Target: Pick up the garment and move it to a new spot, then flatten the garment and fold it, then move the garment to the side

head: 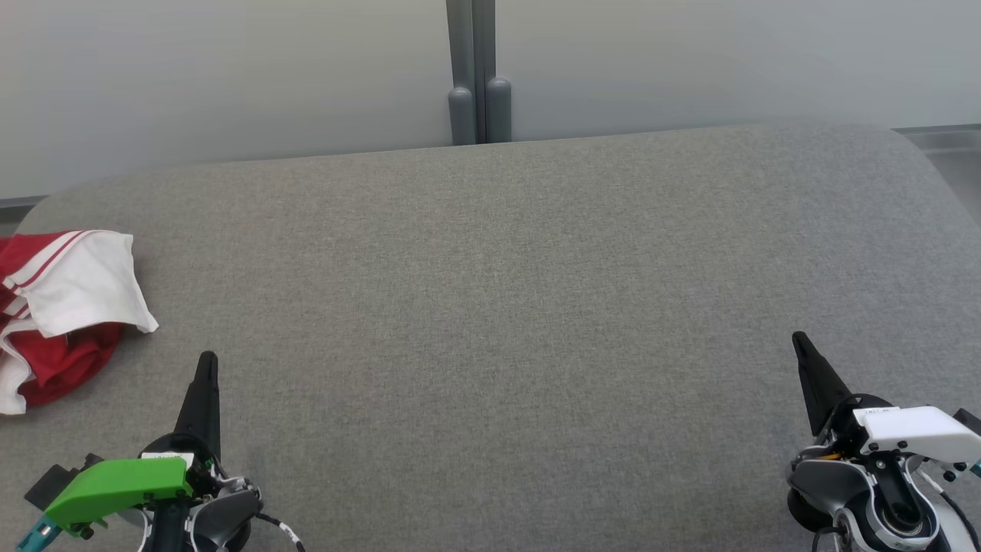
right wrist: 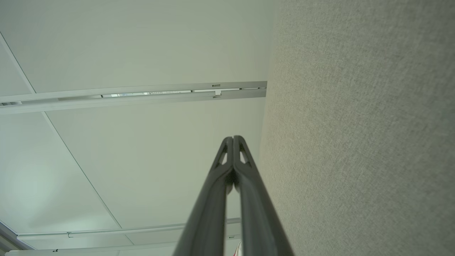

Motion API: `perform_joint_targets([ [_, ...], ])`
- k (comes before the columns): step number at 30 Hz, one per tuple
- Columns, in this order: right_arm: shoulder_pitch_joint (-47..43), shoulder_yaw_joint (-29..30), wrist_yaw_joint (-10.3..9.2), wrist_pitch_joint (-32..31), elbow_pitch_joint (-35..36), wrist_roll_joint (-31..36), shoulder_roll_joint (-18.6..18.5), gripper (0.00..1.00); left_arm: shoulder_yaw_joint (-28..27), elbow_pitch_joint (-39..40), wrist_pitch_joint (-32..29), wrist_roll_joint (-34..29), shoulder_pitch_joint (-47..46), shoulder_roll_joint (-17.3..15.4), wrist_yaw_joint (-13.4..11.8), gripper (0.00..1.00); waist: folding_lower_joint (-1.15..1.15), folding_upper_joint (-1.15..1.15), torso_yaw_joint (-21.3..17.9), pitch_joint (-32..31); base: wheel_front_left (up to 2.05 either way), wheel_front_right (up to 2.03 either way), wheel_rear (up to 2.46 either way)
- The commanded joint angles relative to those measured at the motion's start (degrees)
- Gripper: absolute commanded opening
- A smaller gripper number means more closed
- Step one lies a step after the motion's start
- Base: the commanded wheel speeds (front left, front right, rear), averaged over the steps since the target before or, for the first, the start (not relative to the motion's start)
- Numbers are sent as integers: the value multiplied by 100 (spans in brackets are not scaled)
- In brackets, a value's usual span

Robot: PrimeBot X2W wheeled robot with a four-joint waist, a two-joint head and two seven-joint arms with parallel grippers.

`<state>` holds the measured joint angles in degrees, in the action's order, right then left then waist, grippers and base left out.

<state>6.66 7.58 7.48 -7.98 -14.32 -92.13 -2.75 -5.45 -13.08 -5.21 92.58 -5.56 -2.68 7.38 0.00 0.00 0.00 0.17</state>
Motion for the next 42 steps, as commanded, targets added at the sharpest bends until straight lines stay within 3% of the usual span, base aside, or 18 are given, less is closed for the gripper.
perform_joint_targets([
  [1, -53, 8, 2, -19, 26, -30, -24, 0, -15, 20, 4, 9, 49, -38, 26, 0, 0, 0, 0, 0, 0, 0, 0],
  [42, -53, 7, 2, -19, 26, -30, -24, 0, -14, 20, 4, 9, 50, -38, 26, 0, 0, 0, 0, 0, 0, 0, 0],
])
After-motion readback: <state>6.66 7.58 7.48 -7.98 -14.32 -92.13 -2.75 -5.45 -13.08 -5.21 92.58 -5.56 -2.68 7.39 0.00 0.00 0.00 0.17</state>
